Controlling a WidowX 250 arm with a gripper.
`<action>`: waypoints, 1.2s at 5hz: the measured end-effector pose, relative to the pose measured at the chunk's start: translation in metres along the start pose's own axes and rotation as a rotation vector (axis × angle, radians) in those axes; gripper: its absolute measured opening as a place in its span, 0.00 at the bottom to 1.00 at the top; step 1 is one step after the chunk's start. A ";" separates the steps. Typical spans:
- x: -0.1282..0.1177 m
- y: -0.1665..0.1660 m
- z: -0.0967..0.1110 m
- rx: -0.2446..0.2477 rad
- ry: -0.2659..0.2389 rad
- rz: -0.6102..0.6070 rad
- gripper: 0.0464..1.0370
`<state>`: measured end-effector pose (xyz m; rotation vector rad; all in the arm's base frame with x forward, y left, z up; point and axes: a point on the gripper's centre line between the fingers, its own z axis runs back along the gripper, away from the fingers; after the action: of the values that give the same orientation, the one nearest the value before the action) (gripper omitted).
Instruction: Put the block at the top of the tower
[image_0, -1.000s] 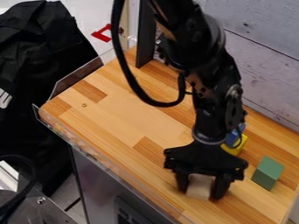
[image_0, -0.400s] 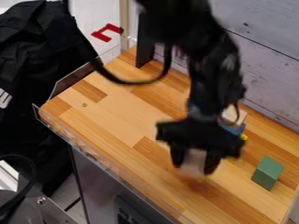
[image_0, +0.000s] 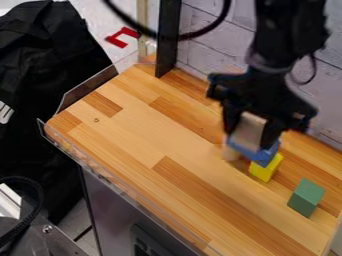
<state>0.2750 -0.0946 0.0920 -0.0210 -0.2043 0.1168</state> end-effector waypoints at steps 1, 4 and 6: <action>0.015 -0.004 -0.010 -0.029 0.032 -0.074 0.52; 0.032 0.010 -0.026 -0.094 0.067 -0.053 0.52; 0.037 0.017 -0.023 -0.082 0.066 -0.055 0.52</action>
<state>0.3137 -0.0736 0.0761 -0.1011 -0.1437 0.0529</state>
